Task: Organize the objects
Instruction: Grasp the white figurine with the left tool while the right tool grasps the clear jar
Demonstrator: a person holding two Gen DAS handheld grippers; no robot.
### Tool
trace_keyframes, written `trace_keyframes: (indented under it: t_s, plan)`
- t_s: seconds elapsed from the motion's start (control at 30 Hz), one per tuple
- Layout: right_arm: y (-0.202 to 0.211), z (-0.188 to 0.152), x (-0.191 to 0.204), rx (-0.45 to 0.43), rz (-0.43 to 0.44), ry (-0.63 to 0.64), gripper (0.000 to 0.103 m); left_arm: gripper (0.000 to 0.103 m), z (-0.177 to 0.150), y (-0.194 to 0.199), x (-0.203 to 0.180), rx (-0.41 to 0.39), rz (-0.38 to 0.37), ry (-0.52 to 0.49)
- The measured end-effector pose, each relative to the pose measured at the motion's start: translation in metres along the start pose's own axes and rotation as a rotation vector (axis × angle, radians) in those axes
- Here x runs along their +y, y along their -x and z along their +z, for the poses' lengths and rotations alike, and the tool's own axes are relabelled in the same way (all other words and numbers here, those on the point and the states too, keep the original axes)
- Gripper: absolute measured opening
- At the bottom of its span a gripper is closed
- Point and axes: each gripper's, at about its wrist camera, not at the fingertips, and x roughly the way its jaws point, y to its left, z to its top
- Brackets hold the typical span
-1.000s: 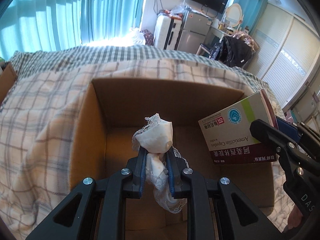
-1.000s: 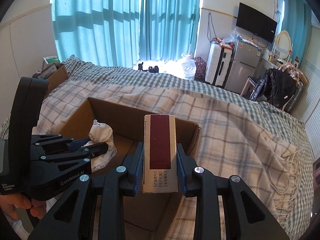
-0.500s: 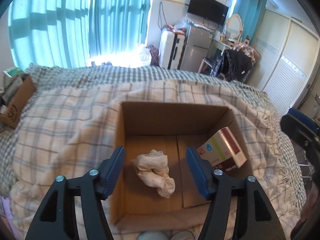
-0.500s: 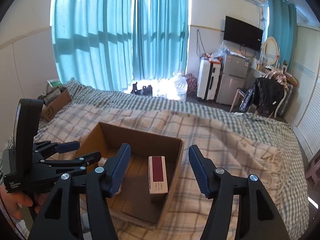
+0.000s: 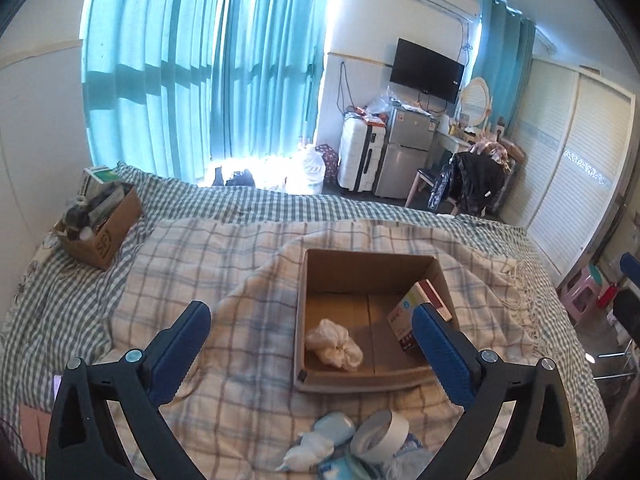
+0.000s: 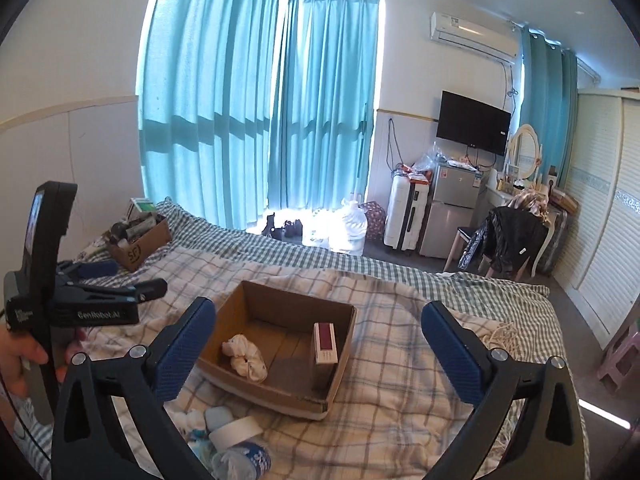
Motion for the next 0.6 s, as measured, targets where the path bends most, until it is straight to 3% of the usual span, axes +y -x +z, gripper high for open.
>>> trace_keyframes:
  t_s: [0.17, 0.37, 0.47, 0.6]
  plan:
    - [0.018, -0.029, 0.013, 0.032, 0.003, 0.01, 0.103, 0.103, -0.032, 0.024, 0.007, 0.011, 0.042, -0.034]
    - [-0.006, -0.092, 0.026, 0.145, 0.011, -0.002, 0.103, 0.103, -0.089, 0.032, 0.002, 0.004, 0.107, -0.093]
    - [-0.028, -0.122, 0.033, 0.219, 0.014, 0.001, 0.103, 0.103, -0.113, 0.019, -0.001, 0.043, 0.099, -0.107]
    - [-0.061, -0.151, 0.05, 0.317, 0.062, 0.011, 0.103, 0.103, -0.142, -0.013, 0.004, 0.148, 0.161, -0.089]
